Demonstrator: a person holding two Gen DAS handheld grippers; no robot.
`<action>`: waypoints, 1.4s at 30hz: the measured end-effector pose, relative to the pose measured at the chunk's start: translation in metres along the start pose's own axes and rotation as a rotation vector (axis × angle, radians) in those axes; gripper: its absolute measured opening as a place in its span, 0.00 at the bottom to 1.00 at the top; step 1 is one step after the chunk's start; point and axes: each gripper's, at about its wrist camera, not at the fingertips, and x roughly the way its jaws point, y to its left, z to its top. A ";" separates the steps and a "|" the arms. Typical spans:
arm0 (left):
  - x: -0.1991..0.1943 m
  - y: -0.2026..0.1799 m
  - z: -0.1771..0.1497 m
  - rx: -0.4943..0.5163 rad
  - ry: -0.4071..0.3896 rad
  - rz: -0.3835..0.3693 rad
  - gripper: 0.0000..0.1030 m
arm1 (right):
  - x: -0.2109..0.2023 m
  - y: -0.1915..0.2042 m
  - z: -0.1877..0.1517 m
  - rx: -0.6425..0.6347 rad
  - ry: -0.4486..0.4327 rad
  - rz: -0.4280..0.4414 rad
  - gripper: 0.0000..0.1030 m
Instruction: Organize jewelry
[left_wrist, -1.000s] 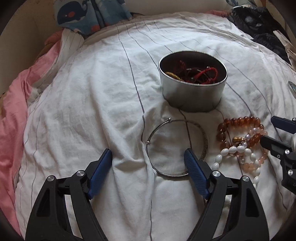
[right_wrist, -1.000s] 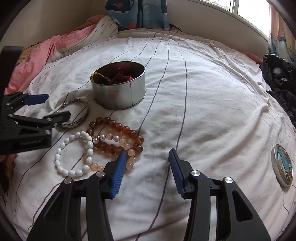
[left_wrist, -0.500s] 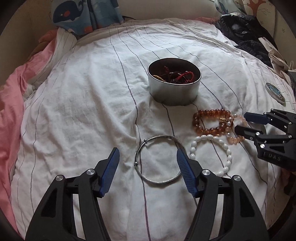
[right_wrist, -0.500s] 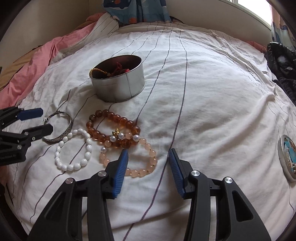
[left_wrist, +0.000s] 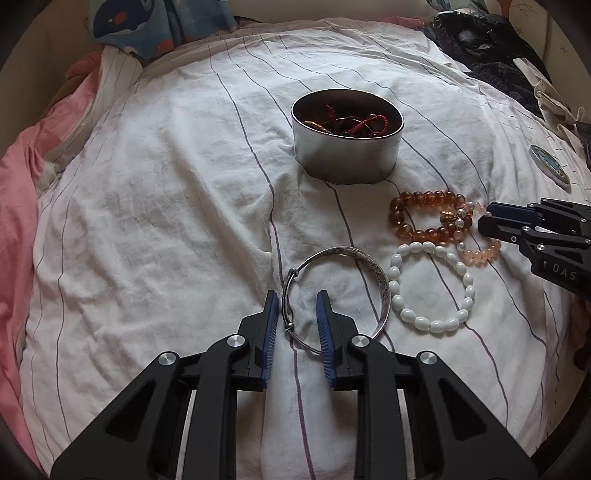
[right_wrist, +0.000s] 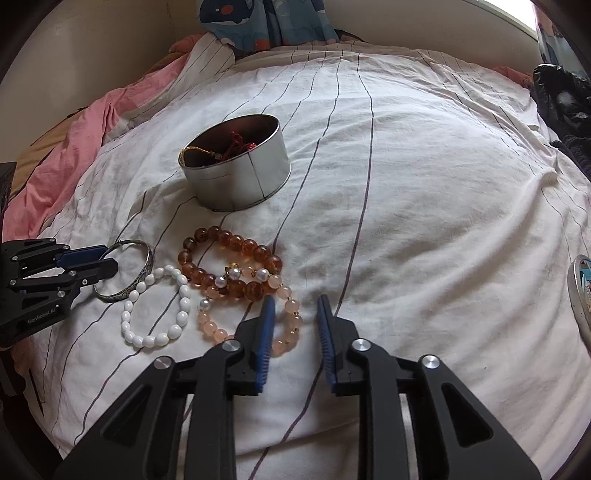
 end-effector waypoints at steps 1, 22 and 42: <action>0.004 -0.002 0.000 0.014 -0.001 0.017 0.20 | 0.001 0.001 -0.001 -0.007 0.003 -0.002 0.25; 0.004 -0.003 -0.006 0.003 -0.063 0.057 0.34 | 0.002 0.000 0.000 0.000 -0.011 0.011 0.20; 0.001 -0.011 -0.007 0.032 -0.075 0.105 0.11 | 0.001 0.003 0.000 -0.012 -0.016 0.003 0.31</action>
